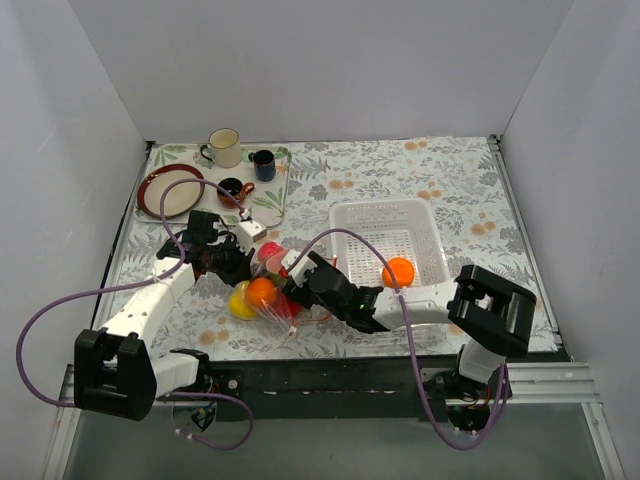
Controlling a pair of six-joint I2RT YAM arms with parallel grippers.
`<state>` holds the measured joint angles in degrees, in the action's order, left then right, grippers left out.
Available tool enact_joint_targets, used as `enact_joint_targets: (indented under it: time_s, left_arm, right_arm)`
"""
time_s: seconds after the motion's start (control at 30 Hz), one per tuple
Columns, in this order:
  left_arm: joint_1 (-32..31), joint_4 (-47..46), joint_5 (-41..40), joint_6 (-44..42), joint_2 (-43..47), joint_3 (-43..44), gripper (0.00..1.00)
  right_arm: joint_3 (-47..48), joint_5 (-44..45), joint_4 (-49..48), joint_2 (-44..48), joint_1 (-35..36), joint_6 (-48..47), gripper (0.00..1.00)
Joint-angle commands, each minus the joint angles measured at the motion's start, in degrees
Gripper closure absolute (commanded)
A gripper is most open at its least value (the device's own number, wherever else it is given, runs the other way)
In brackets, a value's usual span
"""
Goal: Open the zip-top bag and remove the fake food
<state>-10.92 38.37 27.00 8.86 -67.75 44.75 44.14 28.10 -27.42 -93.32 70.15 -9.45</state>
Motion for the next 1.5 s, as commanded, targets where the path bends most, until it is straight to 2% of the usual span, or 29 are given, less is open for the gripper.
enact_joint_targets:
  time_s: [0.0, 0.03, 0.1, 0.13, 0.23, 0.3, 0.47, 0.63, 0.73, 0.77, 0.83, 0.9, 1.0, 1.03, 1.1, 1.13, 1.3, 1.47]
  left_arm:
    - [0.02, 2.94, 1.03, -2.09, 2.0, 1.3, 1.0]
    - [0.02, 3.11, 1.03, -2.18, 2.09, 1.39, 1.0]
    - [0.02, 3.29, 1.03, -2.45, 2.0, 1.39, 1.0]
    - [0.02, 3.29, 0.95, -2.36, 2.0, 1.48, 1.0]
    - [0.11, 3.03, 0.77, -2.19, 1.92, 1.74, 1.0]
    - [0.02, 2.68, 0.42, -1.92, 1.74, 1.83, 1.0]
    - [0.02, 0.74, -1.78, -1.39, 0.86, 1.83, 1.0]
    - [0.02, -0.49, -3.8, -1.48, -0.81, 1.22, 1.0]
    - [0.11, -0.84, -4.41, -1.65, -1.16, 1.13, 1.0]
    - [0.02, -0.84, -4.5, -1.74, -1.16, 1.13, 1.0]
    - [0.02, -0.84, -4.68, -1.83, -1.42, 1.13, 1.0]
    - [0.11, -0.75, -4.77, -1.74, -1.6, 1.13, 1.0]
    - [0.11, -0.23, -4.59, -1.66, -1.51, 1.3, 1.0]
    - [0.11, -0.14, -4.59, -1.66, -1.43, 1.3, 1.0]
    - [0.02, 0.04, -4.5, -1.74, -1.34, 1.39, 1.0]
    - [0.11, 0.21, -4.5, -1.66, -1.34, 1.39, 1.0]
    - [0.02, 0.48, -4.59, -1.83, -1.6, 1.39, 1.0]
    - [0.02, -0.05, -4.77, -1.57, -2.04, 1.48, 1.0]
  right_arm:
    - [-0.11, -8.03, -8.17, -2.83, -1.68, 0.4, 0.37]
    - [0.07, -9.1, -8.52, -3.18, -1.77, 0.4, 0.52]
    - [0.59, -12.43, -8.18, -3.27, -1.77, 0.58, 0.66]
    - [0.94, -13.06, -7.31, -3.1, -1.77, 0.66, 0.78]
    - [1.47, -14.29, -3.62, -1.09, -1.68, 0.84, 0.99]
    - [0.69, -15.7, -1.86, 1.2, -1.6, 1.72, 0.99]
    - [-2.91, -23.07, 7.44, 14.02, -1.07, 4.78, 0.99]
    - [-5.99, -21.95, 15.02, 29.56, -0.98, 7.08, 0.99]
    - [-6.7, -13.54, 21.51, 36.42, -1.07, 8.13, 0.99]
    - [-7.13, -5.94, 22.23, 37.84, -1.15, 8.57, 0.99]
    - [-9.68, 3.23, 23.02, 40.74, -1.68, 9.01, 0.99]
    - [-10.65, 9.84, 24.95, 40.85, -5.71, 12.17, 0.99]
    - [-9.69, 10.23, 30.92, 37.87, -14.06, 18.49, 0.99]
    - [-8.9, 8.83, 31.89, 35.68, -15.55, 19.29, 0.75]
    - [-7.94, 6.54, 32.95, 33.39, -17.24, 19.12, 0.35]
    - [-7.15, 5.84, 33.48, 31.2, -17.24, 18.95, 0.02]
    - [-1.43, 3.28, 34.72, 29.68, -15.84, 16.14, 0.01]
    - [-0.28, 1.97, 31.64, 34.08, -5.4, 9.54, 0.02]
